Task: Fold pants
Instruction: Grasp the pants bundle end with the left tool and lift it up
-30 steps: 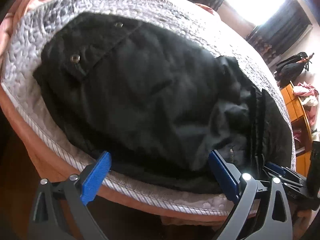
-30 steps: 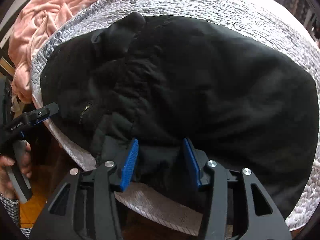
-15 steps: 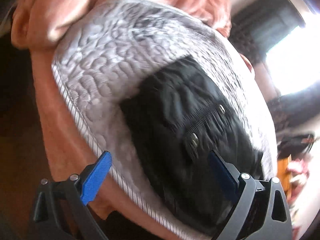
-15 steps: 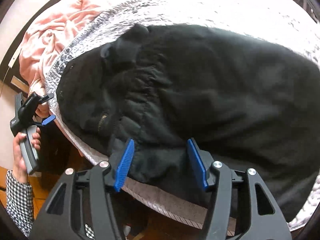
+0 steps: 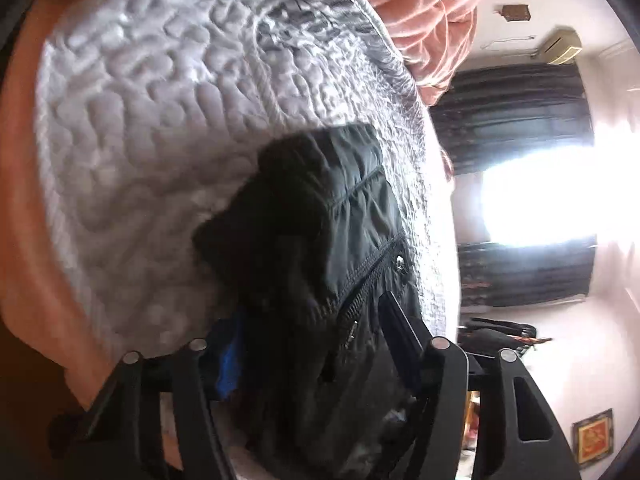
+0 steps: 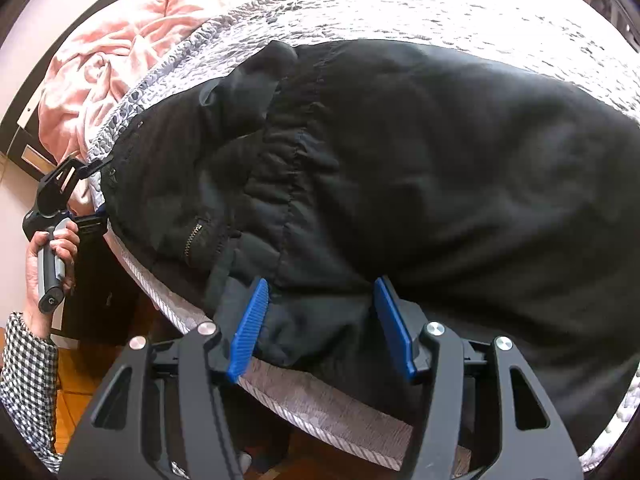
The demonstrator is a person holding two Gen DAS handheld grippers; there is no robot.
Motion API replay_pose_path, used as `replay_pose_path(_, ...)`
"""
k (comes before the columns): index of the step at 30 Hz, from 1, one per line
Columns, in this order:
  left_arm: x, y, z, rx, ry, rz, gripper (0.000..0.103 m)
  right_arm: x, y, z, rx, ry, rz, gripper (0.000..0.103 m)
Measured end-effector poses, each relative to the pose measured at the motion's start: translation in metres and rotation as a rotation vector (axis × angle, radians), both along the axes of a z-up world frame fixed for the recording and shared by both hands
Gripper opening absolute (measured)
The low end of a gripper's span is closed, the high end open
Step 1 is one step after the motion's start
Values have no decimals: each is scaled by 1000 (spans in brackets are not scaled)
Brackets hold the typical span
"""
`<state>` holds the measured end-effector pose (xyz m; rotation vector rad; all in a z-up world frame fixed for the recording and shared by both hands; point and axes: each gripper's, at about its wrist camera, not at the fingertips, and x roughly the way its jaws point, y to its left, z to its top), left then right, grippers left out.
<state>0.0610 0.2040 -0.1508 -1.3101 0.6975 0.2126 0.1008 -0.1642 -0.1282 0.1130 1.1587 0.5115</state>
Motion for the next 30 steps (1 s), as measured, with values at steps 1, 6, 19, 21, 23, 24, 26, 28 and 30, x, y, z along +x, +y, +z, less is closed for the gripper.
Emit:
replay_pose_path(1,2,1,-4,5,28,12,61,0,0,0,-2,0,2,56)
replay_pose_path(6,8,6,-18,-57,22,73,54,-1,1,-1,-2,-4,9,56)
replay_pose_path(19,33,-23,49,165,-62,11,19,-2,0,-1,17,-2,4,58)
replay_pose_path(21,39,-35,72,220,-116,-28,19,-3,-1,2,26,-3,2,58)
replay_pose_path(23,46,-47,92,279,-155,-67,19,-5,-2,7,34,-10,-3,61)
replay_pose_path(24,50,-56,104,309,-181,-91,19,-7,-3,11,36,-18,-4,62)
replay_pose_path(26,53,-70,122,365,-216,-130,19,-10,-6,18,42,-38,-11,62)
replay_pose_path(28,54,-89,141,422,-254,-181,19,-13,-12,28,63,-58,-23,62)
replay_pose_path(30,55,-110,154,471,-281,-234,19,-16,-21,38,92,-75,-45,62)
